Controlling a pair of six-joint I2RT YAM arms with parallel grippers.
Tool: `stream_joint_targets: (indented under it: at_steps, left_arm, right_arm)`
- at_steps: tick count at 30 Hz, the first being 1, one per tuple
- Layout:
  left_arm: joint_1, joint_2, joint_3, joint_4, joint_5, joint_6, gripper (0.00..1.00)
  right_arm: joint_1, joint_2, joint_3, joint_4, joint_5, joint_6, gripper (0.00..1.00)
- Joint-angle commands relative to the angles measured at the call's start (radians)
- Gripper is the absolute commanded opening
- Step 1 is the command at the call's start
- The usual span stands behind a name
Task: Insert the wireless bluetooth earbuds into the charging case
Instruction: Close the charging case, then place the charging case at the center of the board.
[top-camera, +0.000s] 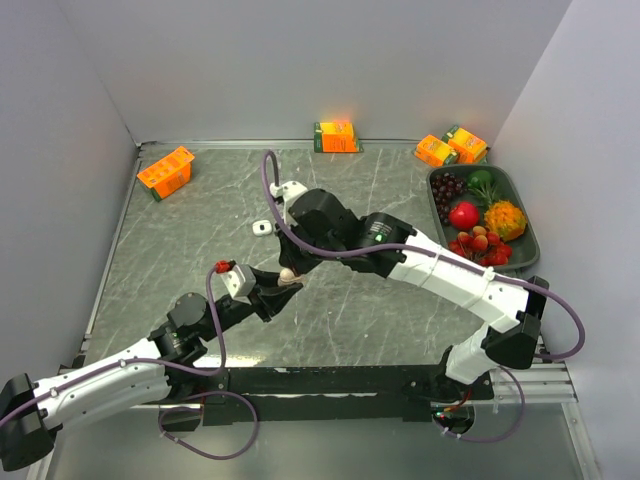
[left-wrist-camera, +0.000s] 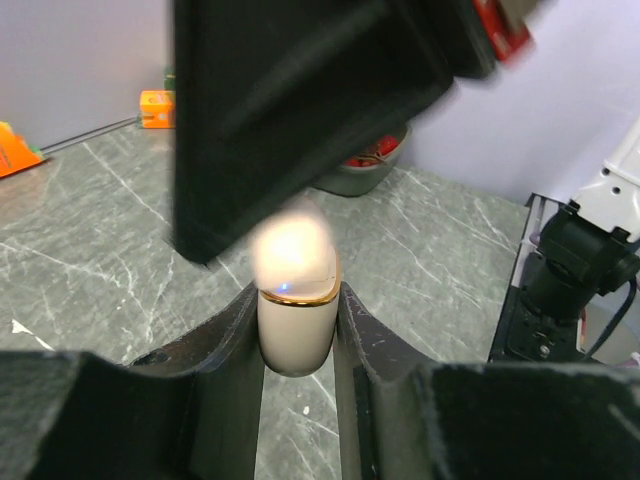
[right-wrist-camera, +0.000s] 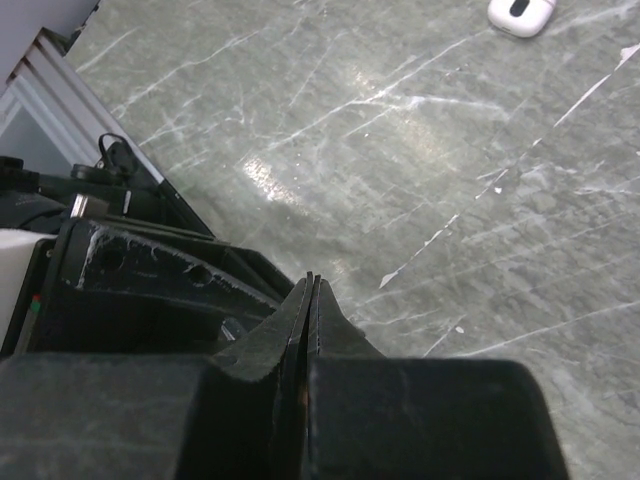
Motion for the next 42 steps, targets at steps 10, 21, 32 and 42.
stream_joint_targets:
  at_steps: [10,21,32,42]
  left_arm:
    - [-0.001,-0.020,0.051,0.024,-0.106,-0.022,0.01]
    - [0.241,0.454,0.406,-0.416,0.009,-0.449,0.01]
    - [0.413,1.154,0.761,-0.377,0.364,-0.573,0.01]
    - [0.433,1.382,0.916,-0.447,0.407,-0.578,0.04]
  right_arm:
    - [0.055,-0.150,-0.082,0.004,0.162,0.095,0.00]
    - [-0.082,-0.502,-0.458,0.264,0.392,0.165,0.30]
    - [-0.116,-0.520,-0.554,0.268,0.329,0.142,0.32]
    - [-0.143,-0.543,-0.593,0.265,0.280,0.139,0.33]
